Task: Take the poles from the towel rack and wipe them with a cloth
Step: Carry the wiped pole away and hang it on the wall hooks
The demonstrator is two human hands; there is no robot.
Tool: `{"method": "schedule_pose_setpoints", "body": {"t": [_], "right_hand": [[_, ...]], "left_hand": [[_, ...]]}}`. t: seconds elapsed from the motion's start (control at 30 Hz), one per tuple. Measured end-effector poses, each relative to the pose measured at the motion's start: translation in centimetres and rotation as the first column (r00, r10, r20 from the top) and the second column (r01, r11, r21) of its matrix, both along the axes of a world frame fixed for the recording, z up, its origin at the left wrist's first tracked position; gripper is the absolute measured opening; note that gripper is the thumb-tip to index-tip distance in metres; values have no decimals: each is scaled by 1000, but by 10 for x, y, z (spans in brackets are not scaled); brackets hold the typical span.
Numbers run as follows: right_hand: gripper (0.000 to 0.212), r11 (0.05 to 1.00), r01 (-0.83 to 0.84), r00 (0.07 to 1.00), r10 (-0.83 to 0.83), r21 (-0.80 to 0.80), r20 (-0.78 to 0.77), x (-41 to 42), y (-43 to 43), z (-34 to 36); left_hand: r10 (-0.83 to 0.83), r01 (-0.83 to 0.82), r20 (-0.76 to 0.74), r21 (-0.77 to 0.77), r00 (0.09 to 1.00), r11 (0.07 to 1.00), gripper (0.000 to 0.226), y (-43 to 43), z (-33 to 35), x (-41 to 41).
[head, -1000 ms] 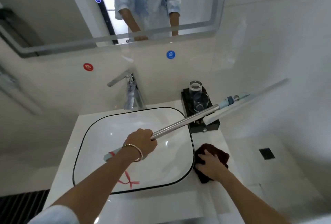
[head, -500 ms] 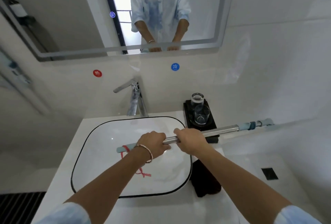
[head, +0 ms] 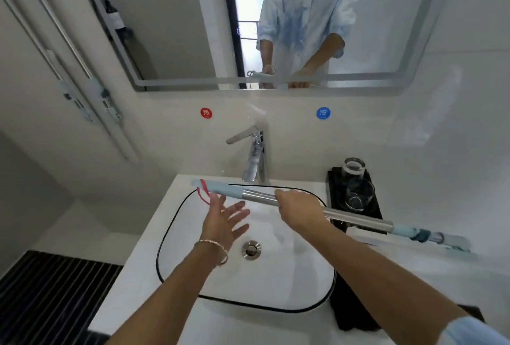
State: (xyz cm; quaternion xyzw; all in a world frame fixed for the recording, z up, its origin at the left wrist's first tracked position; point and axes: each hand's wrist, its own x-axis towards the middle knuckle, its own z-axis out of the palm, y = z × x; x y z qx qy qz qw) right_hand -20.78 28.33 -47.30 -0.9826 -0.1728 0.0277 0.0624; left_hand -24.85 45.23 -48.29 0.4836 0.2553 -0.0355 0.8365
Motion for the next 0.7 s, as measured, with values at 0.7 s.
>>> {"method": "schedule_pose_setpoints", "body": {"t": [0.7], "right_hand": [[25,743,-660,643,485,108,593,-83,492,314]], "left_hand": [[767,-874,621,-271,162,404,28,460,401,-106]]}}
